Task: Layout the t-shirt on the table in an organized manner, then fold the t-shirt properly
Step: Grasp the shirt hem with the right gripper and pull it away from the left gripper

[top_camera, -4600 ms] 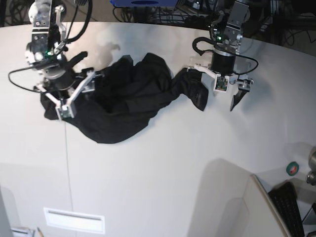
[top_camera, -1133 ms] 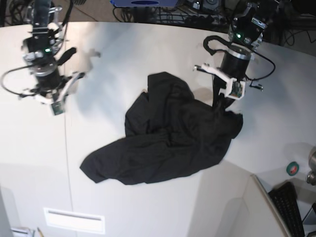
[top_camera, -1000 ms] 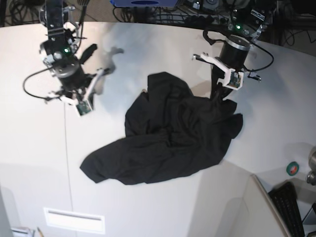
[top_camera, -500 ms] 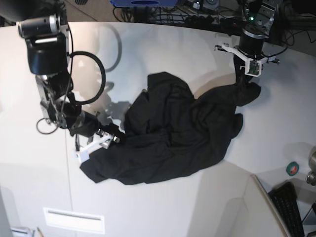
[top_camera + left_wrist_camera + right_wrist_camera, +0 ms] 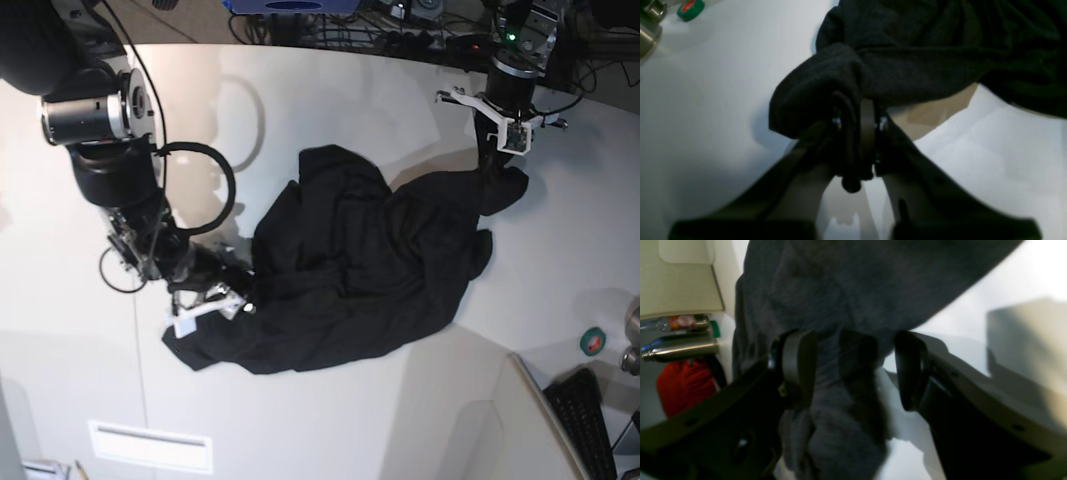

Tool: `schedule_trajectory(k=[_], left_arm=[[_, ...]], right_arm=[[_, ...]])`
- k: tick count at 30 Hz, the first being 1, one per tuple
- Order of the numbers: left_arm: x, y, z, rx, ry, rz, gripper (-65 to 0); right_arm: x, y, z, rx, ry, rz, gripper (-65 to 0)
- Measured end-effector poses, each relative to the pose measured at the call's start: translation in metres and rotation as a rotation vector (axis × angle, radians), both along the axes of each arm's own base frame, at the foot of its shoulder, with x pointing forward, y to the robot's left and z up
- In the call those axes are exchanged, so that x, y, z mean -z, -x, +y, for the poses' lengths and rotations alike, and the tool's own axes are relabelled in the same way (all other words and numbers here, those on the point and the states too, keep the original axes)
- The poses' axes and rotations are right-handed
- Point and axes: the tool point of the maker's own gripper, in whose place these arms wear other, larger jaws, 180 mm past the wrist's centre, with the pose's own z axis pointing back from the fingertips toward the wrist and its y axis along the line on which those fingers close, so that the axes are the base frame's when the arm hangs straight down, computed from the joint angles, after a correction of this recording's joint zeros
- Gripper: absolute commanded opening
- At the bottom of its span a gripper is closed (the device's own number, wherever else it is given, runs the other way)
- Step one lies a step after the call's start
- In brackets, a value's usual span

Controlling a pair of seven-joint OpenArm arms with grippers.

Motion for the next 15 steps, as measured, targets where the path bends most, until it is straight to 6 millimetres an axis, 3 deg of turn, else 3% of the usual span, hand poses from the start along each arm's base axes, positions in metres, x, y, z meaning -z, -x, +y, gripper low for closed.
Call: schedule_trajectory(k=[3, 9, 11, 14, 15], left_arm=[[-0.002, -0.003, -0.001, 0.0, 0.002, -0.008, -65.0], [-0.012, -0.008, -0.006, 0.009, 0.013, -0.036, -65.0], [-0.012, -0.008, -0.006, 0.009, 0.013, -0.036, -65.0], [-0.011, -0.008, -0.006, 0.01, 0.013, -0.034, -65.0], [-0.011, -0.008, -0.006, 0.009, 0.013, -0.035, -65.0]], right_arm=[[-0.001, 0.003, 0.015, -0.015, -0.019, 0.004, -29.3], [-0.001, 0.004, 0.017, -0.022, -0.023, 0.009, -30.5], [-0.002, -0.002, 0.015, 0.014, -0.007, -0.021, -39.9], [0.005, 0.0, 0.008, 0.07, 0.014, -0.042, -65.0], [0.009, 0.003, 0.005, 0.088, 0.022, -0.044, -65.0]])
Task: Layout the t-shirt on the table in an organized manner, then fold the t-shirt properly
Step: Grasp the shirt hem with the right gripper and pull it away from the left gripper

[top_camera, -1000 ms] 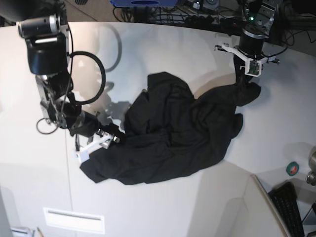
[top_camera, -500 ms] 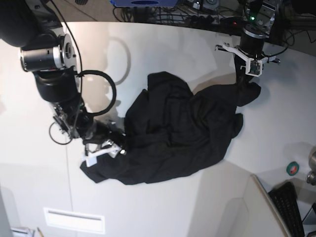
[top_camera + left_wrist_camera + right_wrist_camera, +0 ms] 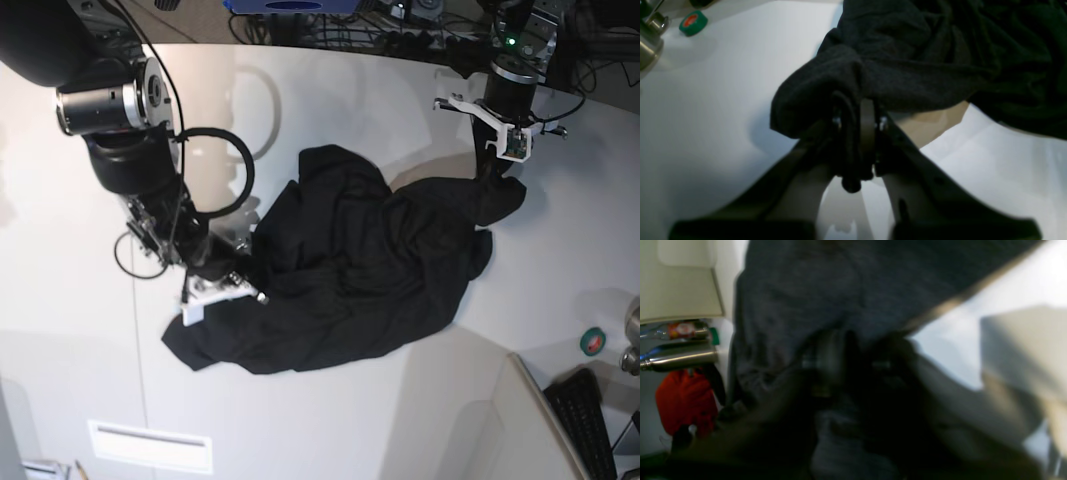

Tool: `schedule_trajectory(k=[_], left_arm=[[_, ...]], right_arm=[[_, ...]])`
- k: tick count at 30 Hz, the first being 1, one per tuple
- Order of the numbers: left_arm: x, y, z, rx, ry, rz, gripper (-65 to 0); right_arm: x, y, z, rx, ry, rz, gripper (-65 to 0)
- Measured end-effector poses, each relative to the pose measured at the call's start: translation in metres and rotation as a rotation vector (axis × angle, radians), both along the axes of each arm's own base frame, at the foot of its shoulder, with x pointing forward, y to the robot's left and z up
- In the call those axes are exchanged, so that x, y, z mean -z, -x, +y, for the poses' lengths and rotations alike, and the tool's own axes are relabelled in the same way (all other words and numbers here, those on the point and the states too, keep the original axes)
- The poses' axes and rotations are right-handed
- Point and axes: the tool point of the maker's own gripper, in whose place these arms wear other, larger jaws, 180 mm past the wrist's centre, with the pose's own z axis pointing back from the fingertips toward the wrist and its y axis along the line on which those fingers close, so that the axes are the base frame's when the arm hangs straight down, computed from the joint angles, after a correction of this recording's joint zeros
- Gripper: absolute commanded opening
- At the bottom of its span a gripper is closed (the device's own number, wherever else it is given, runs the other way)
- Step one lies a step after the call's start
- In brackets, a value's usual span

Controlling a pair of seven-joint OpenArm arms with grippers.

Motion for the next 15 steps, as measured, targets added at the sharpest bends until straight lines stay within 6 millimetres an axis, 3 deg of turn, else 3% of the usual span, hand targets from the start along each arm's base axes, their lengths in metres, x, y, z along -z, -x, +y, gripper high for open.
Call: schedule_trajectory(k=[6, 9, 13, 15], left_arm=[[0.002, 0.001, 0.004, -0.001, -0.009, 0.007, -65.0], [0.0, -0.005, 0.001, 0.002, -0.004, -0.003, -65.0], [-0.025, -0.048, 0.001, 0.008, -0.006, -0.1, -65.0], [-0.037, -0.067, 0.008, 0.019, -0.038, -0.122, -65.0]], right_arm=[[0.0, -0.005, -0.039, -0.009, 0.058, 0.009, -65.0], [-0.02, -0.013, -0.056, -0.082, 0.095, -0.011, -65.0], [-0.073, -0.037, -0.039, -0.228, 0.142, -0.135, -65.0], [-0.087, -0.048, -0.031, -0.269, 0.154, -0.161, -65.0]])
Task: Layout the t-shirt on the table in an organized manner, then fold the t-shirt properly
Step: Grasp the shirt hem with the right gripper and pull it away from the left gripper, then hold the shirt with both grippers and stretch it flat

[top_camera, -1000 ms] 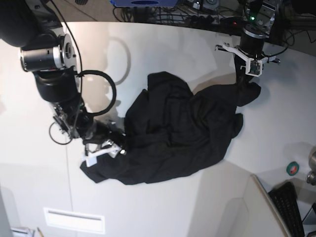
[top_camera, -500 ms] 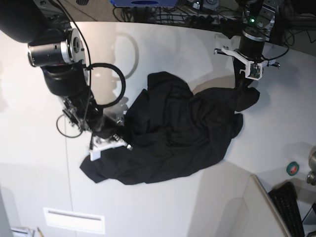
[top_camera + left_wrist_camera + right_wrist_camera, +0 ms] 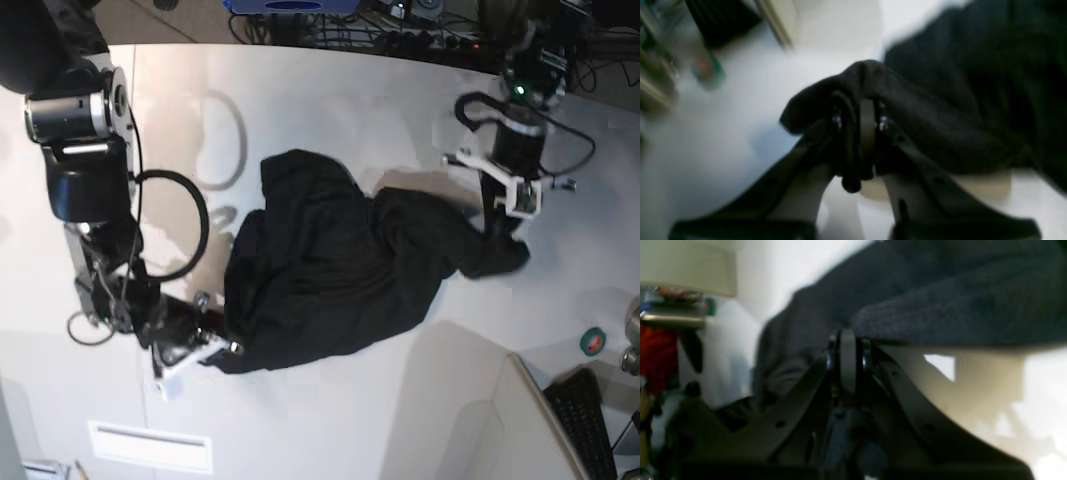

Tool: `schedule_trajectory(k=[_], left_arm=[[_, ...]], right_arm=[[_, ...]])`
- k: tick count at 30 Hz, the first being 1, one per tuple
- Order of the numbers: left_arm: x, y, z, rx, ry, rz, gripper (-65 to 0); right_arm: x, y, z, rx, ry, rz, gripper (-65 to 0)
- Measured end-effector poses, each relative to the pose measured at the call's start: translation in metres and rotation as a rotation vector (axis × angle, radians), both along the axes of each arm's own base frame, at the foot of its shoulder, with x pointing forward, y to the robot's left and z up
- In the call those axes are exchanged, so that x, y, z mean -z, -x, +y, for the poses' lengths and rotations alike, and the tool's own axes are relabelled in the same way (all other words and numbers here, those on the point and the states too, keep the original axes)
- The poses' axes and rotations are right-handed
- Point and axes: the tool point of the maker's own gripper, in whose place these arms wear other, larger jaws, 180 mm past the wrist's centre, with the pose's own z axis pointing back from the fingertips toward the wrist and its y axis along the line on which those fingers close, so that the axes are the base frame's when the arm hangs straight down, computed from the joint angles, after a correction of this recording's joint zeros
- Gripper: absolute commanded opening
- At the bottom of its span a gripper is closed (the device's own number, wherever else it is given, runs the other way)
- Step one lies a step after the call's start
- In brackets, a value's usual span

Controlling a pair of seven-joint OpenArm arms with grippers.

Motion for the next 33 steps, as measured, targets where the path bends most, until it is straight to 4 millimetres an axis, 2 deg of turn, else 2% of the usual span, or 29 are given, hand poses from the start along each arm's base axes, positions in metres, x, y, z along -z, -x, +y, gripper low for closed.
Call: schedule_trajectory(k=[2, 3, 8, 12, 14, 16, 17, 19, 23, 26, 29, 33], left_arm=[[0.004, -0.004, 0.008, -0.032, -0.013, 0.057, -65.0], [0.007, -0.003, 0.009, -0.041, -0.011, 0.075, -65.0], [0.01, 0.002, -0.005, -0.014, 0.012, 0.093, -65.0], [0.012, 0.005, 0.003, -0.029, -0.002, 0.101, -65.0], [0.015, 0.011, 0.004, -0.029, -0.005, 0.115, -65.0], [0.018, 0.014, 0.004, -0.03, -0.005, 0.125, -65.0], [0.018, 0.013, 0.005, -0.03, -0.005, 0.124, -65.0], [0.016, 0.011, 0.005, -0.029, -0.006, 0.114, -65.0], [0.017, 0.011, 0.005, -0.03, -0.007, 0.119, -65.0], [0.017, 0.011, 0.005, -0.031, -0.005, 0.119, -65.0], [0.017, 0.011, 0.004, -0.031, -0.005, 0.119, -65.0], [0.017, 0.011, 0.004, -0.031, -0.005, 0.119, -65.0]], right_arm=[[0.005, -0.002, -0.003, 0.005, 0.008, 0.02, -65.0], [0.014, 0.003, -0.006, 0.016, 0.008, 0.051, -65.0], [0.066, 0.044, -0.041, 0.179, -0.038, 0.244, -65.0], [0.07, 0.047, -0.052, 0.257, -0.095, 0.261, -65.0], [0.07, 0.047, -0.059, 0.302, -0.129, 0.257, -46.2], [0.078, 0.055, -0.073, 0.363, -0.148, 0.271, -28.4], [0.078, 0.059, -0.077, 0.391, -0.192, 0.26, -22.2], [0.078, 0.061, -0.084, 0.427, -0.224, 0.251, -16.8], [0.076, 0.055, -0.093, 0.474, -0.219, 0.225, -18.6], [0.076, 0.054, -0.092, 0.461, -0.196, 0.212, -22.5], [0.076, 0.051, -0.085, 0.424, -0.156, 0.212, -26.6], [0.078, 0.047, -0.058, 0.379, -0.166, 0.234, -30.6]])
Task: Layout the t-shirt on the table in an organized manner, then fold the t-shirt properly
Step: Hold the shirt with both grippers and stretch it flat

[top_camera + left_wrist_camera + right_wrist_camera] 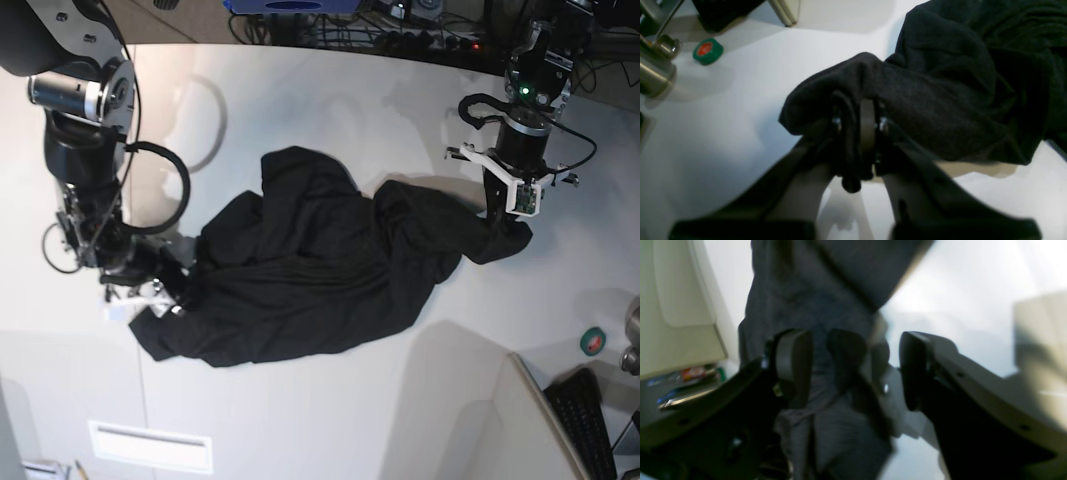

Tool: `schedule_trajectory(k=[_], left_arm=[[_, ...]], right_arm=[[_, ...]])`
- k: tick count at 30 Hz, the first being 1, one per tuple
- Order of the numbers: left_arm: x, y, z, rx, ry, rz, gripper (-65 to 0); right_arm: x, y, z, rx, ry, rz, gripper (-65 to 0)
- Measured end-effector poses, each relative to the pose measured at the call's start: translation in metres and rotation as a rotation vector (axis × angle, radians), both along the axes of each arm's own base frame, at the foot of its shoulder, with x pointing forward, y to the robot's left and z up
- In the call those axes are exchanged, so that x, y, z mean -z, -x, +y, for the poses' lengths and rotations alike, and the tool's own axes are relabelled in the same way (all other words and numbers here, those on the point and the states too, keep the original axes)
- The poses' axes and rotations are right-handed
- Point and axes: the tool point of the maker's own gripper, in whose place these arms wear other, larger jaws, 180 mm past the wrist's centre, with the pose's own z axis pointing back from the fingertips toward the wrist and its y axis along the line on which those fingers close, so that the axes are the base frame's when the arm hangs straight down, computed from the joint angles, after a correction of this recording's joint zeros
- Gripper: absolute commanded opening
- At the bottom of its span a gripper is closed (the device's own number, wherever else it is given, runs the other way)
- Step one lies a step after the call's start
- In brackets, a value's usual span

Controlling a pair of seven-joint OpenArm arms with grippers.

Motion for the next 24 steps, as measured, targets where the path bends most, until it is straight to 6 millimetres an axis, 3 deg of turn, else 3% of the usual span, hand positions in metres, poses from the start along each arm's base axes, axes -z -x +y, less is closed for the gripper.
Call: schedule_trajectory(k=[4, 9, 19, 24], left_arm=[[0.0, 0.0, 0.0, 0.0, -0.001, 0.001, -65.0], [0.0, 0.0, 0.0, 0.0, 0.001, 0.0, -65.0], [-0.001, -0.001, 0.001, 0.001, -0.002, -0.003, -65.0], [-0.002, -0.002, 0.001, 0.0, -0.001, -0.005, -65.0]], right_arm=[[0.002, -0.002, 0.011, 0.007, -0.008, -0.004, -40.4], [0.005, -0.005, -0.011, 0.07, 0.045, -0.025, -65.0], [-0.002, -0.013, -0.034, 0.099, 0.084, -0.052, -65.0], [-0.003, -0.015, -0.029, 0.095, 0.074, -0.055, -65.0]])
